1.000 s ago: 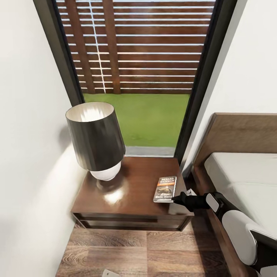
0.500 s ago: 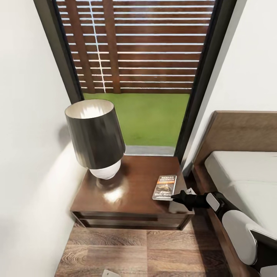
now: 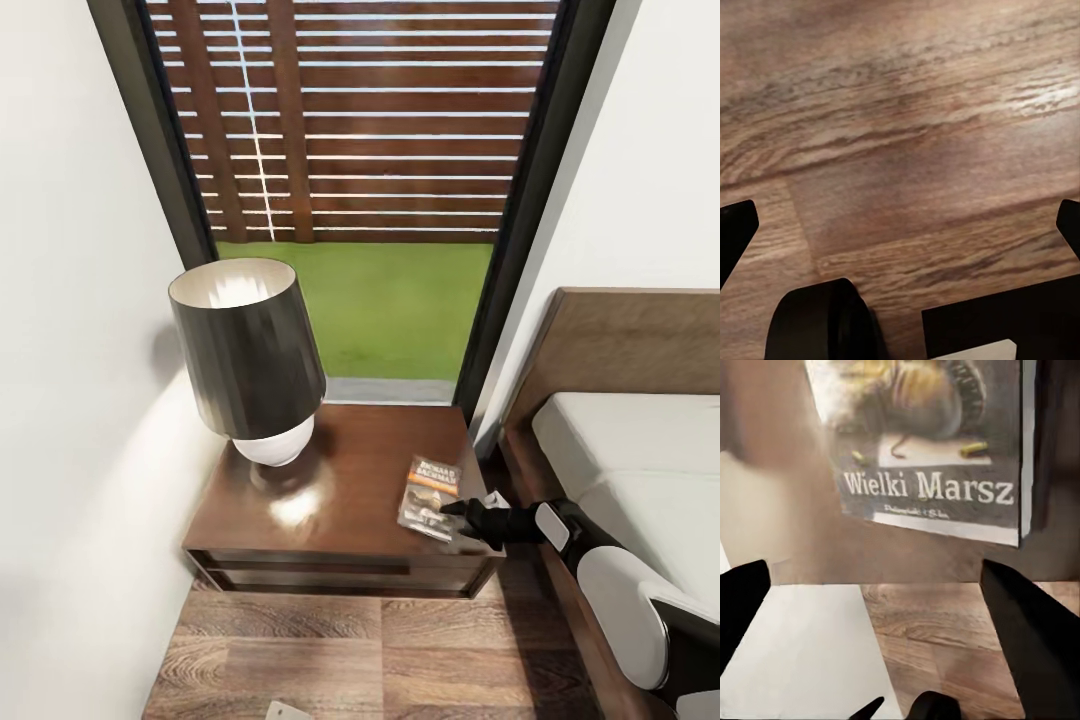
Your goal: In the bedroom, move the book from the bed onto either nightstand, and place the two sandals side by side next to the bed.
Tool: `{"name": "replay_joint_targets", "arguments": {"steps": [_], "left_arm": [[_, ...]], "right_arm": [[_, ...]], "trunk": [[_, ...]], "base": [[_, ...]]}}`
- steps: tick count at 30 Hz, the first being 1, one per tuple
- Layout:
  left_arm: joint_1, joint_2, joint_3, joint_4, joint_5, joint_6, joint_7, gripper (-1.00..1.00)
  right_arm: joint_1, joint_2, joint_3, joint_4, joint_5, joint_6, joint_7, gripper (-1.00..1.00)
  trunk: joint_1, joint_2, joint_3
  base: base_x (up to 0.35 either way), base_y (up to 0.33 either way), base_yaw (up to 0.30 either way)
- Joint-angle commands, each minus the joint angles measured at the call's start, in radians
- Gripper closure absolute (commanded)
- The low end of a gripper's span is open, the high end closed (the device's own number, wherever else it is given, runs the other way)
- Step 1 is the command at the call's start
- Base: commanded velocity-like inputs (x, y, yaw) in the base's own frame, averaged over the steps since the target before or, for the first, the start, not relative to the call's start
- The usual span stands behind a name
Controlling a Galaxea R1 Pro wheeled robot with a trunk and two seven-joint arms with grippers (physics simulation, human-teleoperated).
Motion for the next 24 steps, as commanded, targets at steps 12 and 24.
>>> {"name": "replay_joint_targets", "arguments": {"steps": [12,24], "left_arm": [[-0.001,0.002,-0.009,-0.002,0.01,0.006,0.002,-1.0],[-0.001,0.003,-0.009,-0.002,0.01,0.007,0.0,-1.0]], "right_arm": [[0.0,-0.001,0.0,-0.002,-0.009,0.007,-0.004,-1.0],[0.0,-0.001,0.0,-0.005,-0.009,0.007,-0.004,-1.0]], "trunk": [[0.0,0.0,-0.001],[0.0,0.0,-0.001]], "base": [[0.0,0.0,0.0],[0.0,0.0,0.0]]}}
